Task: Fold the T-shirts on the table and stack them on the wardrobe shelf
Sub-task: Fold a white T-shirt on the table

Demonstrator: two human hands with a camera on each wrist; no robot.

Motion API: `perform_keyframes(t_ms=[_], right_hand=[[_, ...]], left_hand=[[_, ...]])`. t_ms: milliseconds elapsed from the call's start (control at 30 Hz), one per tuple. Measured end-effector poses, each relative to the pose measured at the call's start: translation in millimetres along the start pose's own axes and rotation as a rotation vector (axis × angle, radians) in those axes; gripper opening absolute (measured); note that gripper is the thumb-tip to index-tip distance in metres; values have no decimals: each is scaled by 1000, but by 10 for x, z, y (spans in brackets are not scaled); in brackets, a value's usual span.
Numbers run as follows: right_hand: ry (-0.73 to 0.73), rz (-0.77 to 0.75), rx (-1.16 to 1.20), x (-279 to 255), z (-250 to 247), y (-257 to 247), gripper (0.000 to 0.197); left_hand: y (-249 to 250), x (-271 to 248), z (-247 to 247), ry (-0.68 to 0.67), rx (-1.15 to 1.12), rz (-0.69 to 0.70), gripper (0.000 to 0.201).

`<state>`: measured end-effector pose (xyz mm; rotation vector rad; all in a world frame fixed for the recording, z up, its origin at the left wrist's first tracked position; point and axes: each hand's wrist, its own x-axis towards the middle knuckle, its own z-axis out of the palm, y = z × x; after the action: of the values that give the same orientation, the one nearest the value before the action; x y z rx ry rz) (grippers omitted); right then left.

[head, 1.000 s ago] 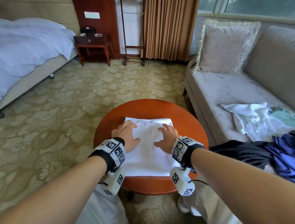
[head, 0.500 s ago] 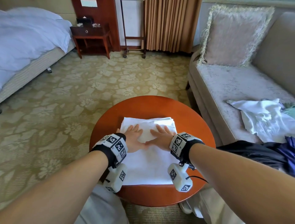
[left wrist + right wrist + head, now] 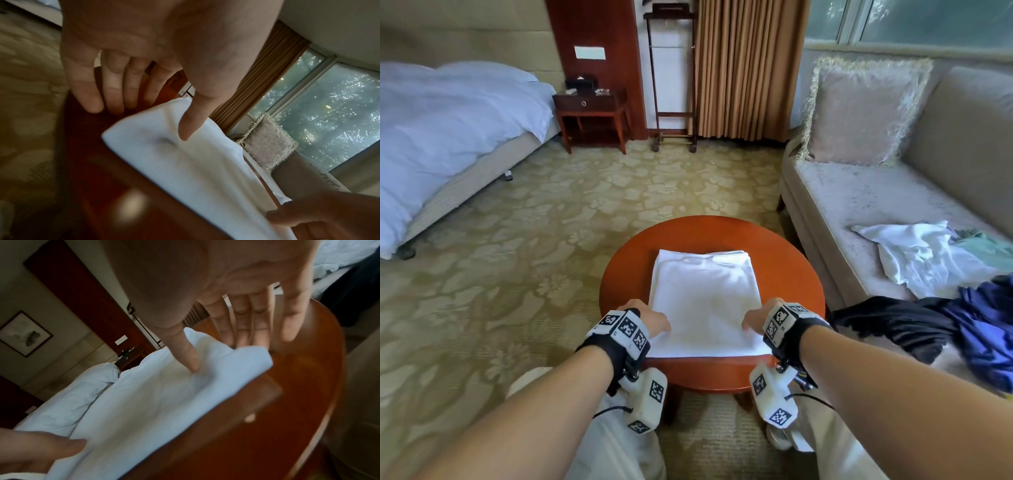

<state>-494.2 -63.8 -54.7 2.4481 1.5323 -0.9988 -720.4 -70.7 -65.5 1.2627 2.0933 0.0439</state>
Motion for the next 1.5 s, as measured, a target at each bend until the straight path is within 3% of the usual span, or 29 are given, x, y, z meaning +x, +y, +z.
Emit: perform_keyframes(t_ms=[133,267,367,433,467,567,633,700,800,833,967,1067,1167,1267,1400,1500], right_hand=[[-1,-12,21,-158,200,57,38],[-116,-137,-252,-323,258,74,38],[-180,-175,-251,-453,217,97,12],[-186,-208,-147,-470,208,153,26],[-211,-190,-2,-488,194,192,30],[-209,-55,335,-591,95,287,27],[-253,-9,475,-598,56,341,18],[-220,6,634,-606,30,349,7],[-235,-56,858,-580,-16,373,36],[-242,-76,869,-590,-34,389,36],[-262,-120,881,-669,-111,460,1],[-230,-47,976,-667,-175,455,17],[-200,-18,1040,-680,-241,419,20],[-255,-60,1111,-715,-281,442,5],[-384,-131,1133,-638,-324,552,37],[-462,-172,896,-562,-327,573,51]], left_hand=[[-96,-206,166,29,54,-25,63],[-142,-328,237,69,20,-42,54],[-152,-358,257,64,6,-46,42],[-176,-374,254,67,-10,-43,40],[-203,-360,247,59,-46,-24,48],[-304,-370,165,-7,-320,100,76],[-376,-413,95,-51,-460,149,80],[-427,-418,50,-80,-561,178,66],[-491,-432,-27,-129,-693,191,31],[-511,-443,-63,-154,-734,190,24],[-513,-502,-200,-271,-961,164,27],[-477,-540,-257,-286,-1067,209,34],[-436,-571,-251,-221,-1029,285,37],[-401,-562,-237,-74,-953,294,24],[-378,-472,-207,63,-794,310,19],[-333,-463,-187,144,-707,396,12]])
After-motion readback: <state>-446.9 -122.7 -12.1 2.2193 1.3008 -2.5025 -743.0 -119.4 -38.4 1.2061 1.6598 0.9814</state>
